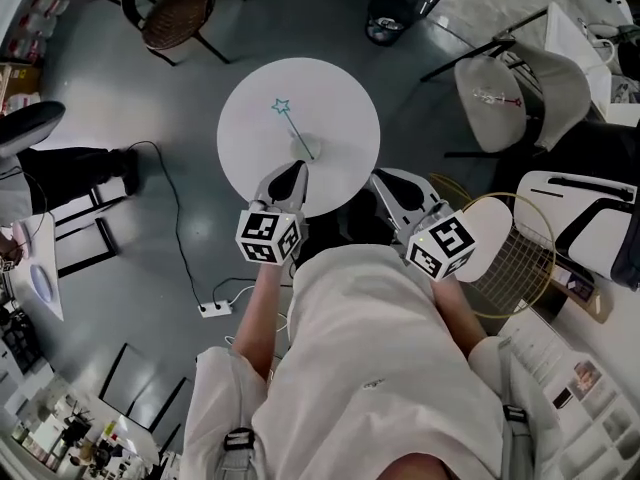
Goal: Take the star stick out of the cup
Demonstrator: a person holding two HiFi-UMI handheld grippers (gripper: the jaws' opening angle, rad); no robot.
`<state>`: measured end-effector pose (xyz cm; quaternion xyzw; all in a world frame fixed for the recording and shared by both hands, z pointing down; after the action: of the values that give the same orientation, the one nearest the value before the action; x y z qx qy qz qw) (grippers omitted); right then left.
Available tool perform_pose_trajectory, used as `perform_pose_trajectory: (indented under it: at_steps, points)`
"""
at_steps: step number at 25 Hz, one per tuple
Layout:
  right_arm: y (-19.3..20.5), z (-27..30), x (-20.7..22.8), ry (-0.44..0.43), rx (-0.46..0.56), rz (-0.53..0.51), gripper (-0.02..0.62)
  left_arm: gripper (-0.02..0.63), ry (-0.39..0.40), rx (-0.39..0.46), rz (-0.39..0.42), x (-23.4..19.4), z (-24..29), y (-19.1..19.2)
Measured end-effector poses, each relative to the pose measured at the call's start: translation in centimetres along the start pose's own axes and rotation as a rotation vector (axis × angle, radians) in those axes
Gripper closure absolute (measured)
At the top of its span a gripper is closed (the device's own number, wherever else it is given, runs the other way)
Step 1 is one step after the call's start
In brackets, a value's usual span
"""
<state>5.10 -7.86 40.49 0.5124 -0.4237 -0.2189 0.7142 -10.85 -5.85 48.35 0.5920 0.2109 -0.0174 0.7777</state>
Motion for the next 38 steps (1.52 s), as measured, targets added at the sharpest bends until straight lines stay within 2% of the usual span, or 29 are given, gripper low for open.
perform_pose_trajectory:
  at_steps: [6, 10, 17, 27, 31, 38]
  points:
    - [0.5, 0.8, -0.1, 0.064, -0.021, 0.004, 0.588, 0.595, -0.006, -0.039, -0.027, -3.6, 2.0, 1.5]
    - [1.0, 1.2, 0.2, 0.110, -0.034, 0.007, 0.588, 0.595, -0.026, -0.065, -0.014, -5.5, 2.8, 2.8]
    - [1.7, 0.9, -0.1, 0.194, -0.054, 0.027, 0.587, 0.594, 0.007, -0.128, -0.039, -7.2, 4.3, 4.7]
    - [3.2, 0.5, -0.8, 0.228, -0.077, 0.054, 0.586, 0.590, 0.010, -0.179, -0.036, -9.6, 5.8, 6.7]
    - [3.3, 0.4, -0.8, 0.245, -0.079, 0.063, 0.586, 0.537, 0.007, -0.186, -0.042, -10.0, 6.1, 6.9]
    - [3.8, 0.3, -0.6, 0.263, -0.084, 0.063, 0.586, 0.515, -0.030, -0.188, -0.094, -11.0, 7.1, 8.4]
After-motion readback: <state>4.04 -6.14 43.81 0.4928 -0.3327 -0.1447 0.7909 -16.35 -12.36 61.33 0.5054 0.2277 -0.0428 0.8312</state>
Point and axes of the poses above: the fingertips, and each gripper's own axes: z forward along the fingers, x to its right, y out of its underside, the point moved 3 cm from there along -z, backward along the fingers, and after that the axes turned 15 degrees about x, right-handed, at the moved point
